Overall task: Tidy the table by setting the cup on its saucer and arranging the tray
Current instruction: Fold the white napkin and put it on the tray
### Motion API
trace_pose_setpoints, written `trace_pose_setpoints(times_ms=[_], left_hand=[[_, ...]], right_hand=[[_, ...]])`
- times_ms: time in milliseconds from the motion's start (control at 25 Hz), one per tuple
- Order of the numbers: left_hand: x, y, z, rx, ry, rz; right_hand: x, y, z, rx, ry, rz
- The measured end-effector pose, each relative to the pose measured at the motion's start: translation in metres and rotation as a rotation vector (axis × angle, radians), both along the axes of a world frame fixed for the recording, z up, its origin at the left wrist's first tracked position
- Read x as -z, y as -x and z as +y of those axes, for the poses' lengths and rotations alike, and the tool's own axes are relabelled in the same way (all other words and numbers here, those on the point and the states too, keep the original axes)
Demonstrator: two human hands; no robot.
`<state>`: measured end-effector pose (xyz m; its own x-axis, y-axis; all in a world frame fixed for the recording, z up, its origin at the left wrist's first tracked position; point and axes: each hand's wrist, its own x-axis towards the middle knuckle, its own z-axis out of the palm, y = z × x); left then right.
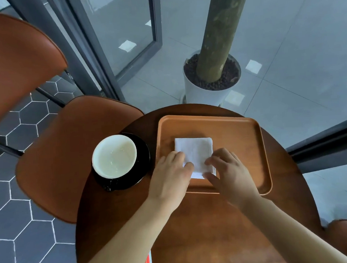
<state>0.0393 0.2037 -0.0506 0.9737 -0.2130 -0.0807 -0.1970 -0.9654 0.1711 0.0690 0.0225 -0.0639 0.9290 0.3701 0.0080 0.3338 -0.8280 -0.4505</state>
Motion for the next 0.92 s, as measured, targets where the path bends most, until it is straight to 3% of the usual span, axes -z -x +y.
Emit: trace_pose_setpoints(times_ms=[400,920], left_hand=[[0.000,-0.025,0.008,-0.180,-0.017,-0.003],[0.009,-0.050,0.016,-0.211,-0.016,-0.018]], right_hand=[[0.009,-0.037,0.030,0.025,-0.050,0.004],[0.013,-0.060,0.045,0.044,-0.047,-0.002]])
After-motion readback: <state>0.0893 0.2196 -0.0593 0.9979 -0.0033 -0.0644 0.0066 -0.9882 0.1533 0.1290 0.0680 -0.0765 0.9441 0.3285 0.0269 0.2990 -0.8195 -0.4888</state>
